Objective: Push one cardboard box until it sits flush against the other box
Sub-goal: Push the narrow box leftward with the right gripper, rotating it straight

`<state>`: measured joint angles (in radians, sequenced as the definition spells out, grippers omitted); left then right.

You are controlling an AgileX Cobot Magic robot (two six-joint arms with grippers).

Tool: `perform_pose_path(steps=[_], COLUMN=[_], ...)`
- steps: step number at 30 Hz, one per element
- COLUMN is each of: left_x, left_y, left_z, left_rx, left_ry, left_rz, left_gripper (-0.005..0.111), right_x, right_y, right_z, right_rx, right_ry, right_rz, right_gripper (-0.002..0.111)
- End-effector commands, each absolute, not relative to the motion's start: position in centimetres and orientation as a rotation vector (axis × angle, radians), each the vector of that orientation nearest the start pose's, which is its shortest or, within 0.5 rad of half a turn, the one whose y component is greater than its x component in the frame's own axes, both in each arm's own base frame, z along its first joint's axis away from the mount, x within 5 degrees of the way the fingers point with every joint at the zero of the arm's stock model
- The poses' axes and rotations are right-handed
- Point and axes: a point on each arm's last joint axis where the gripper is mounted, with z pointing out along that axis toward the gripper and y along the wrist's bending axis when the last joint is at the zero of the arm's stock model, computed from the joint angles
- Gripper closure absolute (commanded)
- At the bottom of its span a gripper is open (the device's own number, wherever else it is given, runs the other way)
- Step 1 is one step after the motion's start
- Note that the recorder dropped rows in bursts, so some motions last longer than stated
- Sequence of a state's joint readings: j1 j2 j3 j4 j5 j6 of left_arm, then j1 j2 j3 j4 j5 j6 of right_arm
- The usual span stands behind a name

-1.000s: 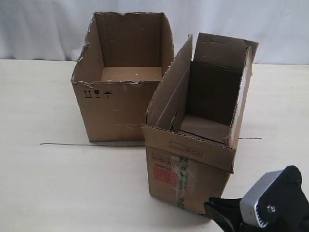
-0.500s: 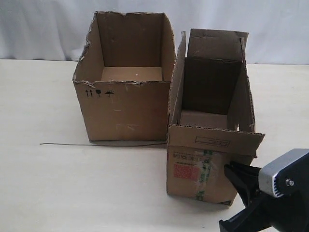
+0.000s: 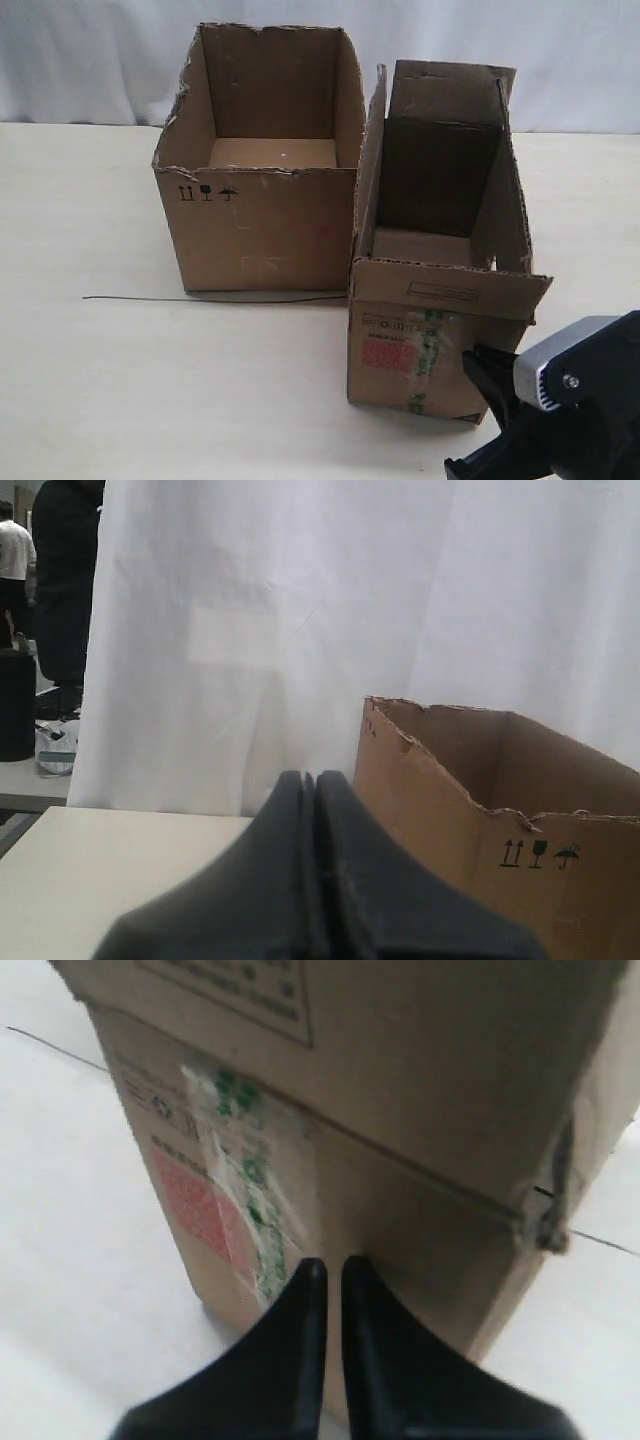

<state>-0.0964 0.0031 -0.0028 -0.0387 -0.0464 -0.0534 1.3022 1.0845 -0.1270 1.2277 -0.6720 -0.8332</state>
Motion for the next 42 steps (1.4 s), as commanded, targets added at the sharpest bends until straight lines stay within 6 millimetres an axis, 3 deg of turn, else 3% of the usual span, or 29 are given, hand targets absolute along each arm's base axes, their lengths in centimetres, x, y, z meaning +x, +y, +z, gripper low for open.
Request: perform_pose_path(steps=[1, 6, 16, 20, 42], left_x=[5.5, 5.5, 5.5, 5.5, 5.5], left_y=[-0.6, -0.6, -0.6, -0.6, -0.6], left_z=[21.8, 21.8, 21.8, 21.8, 21.8], left_rx=[0.007, 0.007, 0.007, 0.007, 0.005], left_ry=[1.43, 1.43, 1.43, 1.43, 1.43], left_rz=[-0.163, -0.163, -0.163, -0.163, -0.164], left_gripper=[0.107, 0.107, 0.107, 0.107, 0.107], right_x=[9.4, 9.5, 9.1, 8.8, 10.5], right_y=[12.0, 12.0, 12.5, 13.3, 13.5], right_z=[17.0, 16.7, 16.4, 16.8, 15.7], right_rx=[-0.63, -0.609, -0.471, -0.551, -0.525], right_ry=[1.925, 1.933, 2.032, 1.968, 1.852], right_rz=[0.236, 0.219, 0.403, 0.48, 0.232], right_gripper=[0.103, 0.103, 0.103, 0.103, 0.103])
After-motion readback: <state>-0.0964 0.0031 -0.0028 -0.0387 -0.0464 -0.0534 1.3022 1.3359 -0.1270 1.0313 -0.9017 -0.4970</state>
